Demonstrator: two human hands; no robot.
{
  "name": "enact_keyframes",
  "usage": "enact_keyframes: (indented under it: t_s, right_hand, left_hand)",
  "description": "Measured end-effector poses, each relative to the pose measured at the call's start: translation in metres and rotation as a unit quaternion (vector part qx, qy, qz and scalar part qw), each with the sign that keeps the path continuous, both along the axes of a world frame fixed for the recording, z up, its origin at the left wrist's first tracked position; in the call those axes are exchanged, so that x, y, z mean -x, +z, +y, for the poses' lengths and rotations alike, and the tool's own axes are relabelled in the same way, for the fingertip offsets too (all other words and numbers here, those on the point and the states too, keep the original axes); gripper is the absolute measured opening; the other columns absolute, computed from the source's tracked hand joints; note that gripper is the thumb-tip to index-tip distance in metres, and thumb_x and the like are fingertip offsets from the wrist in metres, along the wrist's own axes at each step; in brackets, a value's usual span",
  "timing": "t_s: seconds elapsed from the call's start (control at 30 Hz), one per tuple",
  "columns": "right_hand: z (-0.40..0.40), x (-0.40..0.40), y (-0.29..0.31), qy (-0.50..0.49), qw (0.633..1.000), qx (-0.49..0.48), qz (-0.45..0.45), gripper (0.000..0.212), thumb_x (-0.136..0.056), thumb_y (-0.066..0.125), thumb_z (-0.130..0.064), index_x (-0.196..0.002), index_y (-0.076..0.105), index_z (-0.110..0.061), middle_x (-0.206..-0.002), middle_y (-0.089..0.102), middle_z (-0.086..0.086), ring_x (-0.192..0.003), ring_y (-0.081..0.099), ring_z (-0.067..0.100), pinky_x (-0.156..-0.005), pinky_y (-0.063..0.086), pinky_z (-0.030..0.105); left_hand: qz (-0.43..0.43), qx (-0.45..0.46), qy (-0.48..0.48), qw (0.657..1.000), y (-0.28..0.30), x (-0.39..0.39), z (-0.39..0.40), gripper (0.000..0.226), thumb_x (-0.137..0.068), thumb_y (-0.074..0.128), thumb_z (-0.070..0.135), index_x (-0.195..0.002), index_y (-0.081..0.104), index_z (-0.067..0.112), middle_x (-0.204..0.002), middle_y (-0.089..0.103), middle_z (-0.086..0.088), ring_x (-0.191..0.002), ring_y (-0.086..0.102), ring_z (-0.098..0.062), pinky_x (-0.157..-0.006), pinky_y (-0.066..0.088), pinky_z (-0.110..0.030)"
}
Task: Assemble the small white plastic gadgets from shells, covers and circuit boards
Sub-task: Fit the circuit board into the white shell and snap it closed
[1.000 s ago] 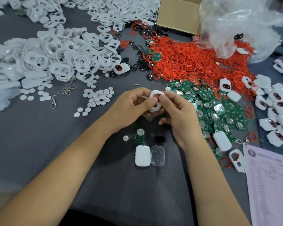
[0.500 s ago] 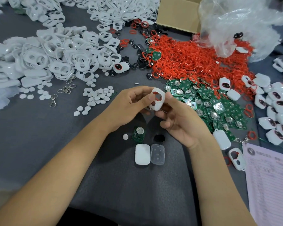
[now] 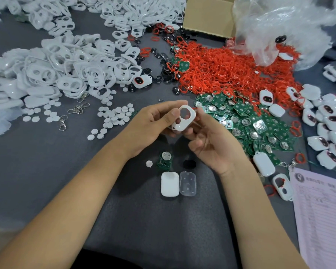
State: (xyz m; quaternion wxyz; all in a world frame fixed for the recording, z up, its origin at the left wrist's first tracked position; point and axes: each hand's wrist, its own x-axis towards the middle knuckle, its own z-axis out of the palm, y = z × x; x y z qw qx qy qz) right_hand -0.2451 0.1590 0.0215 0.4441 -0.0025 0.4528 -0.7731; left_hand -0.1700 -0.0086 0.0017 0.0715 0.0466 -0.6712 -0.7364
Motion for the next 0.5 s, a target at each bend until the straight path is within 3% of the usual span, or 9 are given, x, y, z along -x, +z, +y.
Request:
enact_keyframes:
  t_s: [0.1,0.17,0.27,0.4,0.5]
  right_hand:
    - [-0.001,0.001,-0.005,-0.117,0.982,-0.067,0.131,0.021,-0.103,0.061,-0.027,-0.088,0.074,-0.02,-0.084,0.071,-0.004,-0.067,0.062,0.006,-0.044,0.045,0.017]
    - [0.0,0.001,-0.005,-0.176,0.95,-0.102,0.236,0.01,-0.103,0.064,-0.021,-0.102,0.071,-0.014,-0.089,0.076,-0.001,-0.068,0.065,0.009,-0.046,0.049,0.021]
    - [0.001,0.001,-0.003,-0.216,0.935,-0.077,0.271,0.021,-0.1,0.067,-0.016,-0.12,0.061,-0.01,-0.095,0.079,0.007,-0.07,0.071,0.015,-0.048,0.053,0.024]
    - [0.0,-0.004,-0.001,-0.177,0.91,-0.078,0.367,0.012,-0.103,0.06,-0.005,-0.107,0.068,-0.012,-0.089,0.078,0.006,-0.067,0.072,0.017,-0.048,0.055,0.026]
    - [-0.008,-0.014,-0.005,-0.138,0.84,-0.119,0.512,0.015,-0.097,0.068,-0.006,-0.099,0.075,-0.019,-0.089,0.072,-0.001,-0.069,0.069,0.014,-0.052,0.055,0.024]
  left_hand:
    - [-0.01,-0.024,0.031,0.999,-0.001,0.002,0.001,0.031,-0.102,0.058,0.027,-0.128,0.069,0.015,-0.096,0.071,-0.001,-0.087,0.066,-0.011,-0.072,0.058,-0.023]
    - [-0.017,-0.037,0.052,0.998,-0.002,0.003,0.0,0.02,-0.104,0.059,0.02,-0.117,0.071,0.012,-0.094,0.074,0.001,-0.089,0.069,-0.013,-0.075,0.06,-0.024]
    - [-0.024,-0.055,0.073,0.995,-0.003,0.005,0.001,0.013,-0.104,0.061,0.015,-0.109,0.067,0.005,-0.093,0.078,-0.002,-0.092,0.074,-0.016,-0.078,0.062,-0.027]
    - [-0.027,-0.014,0.073,0.997,-0.001,0.003,0.003,0.015,-0.105,0.061,0.018,-0.108,0.066,0.004,-0.093,0.078,-0.005,-0.09,0.074,-0.016,-0.082,0.062,-0.029]
    - [-0.029,0.032,0.061,0.997,0.001,0.003,0.004,0.006,-0.104,0.061,0.012,-0.104,0.064,0.008,-0.086,0.075,0.002,-0.082,0.07,-0.01,-0.08,0.062,-0.028]
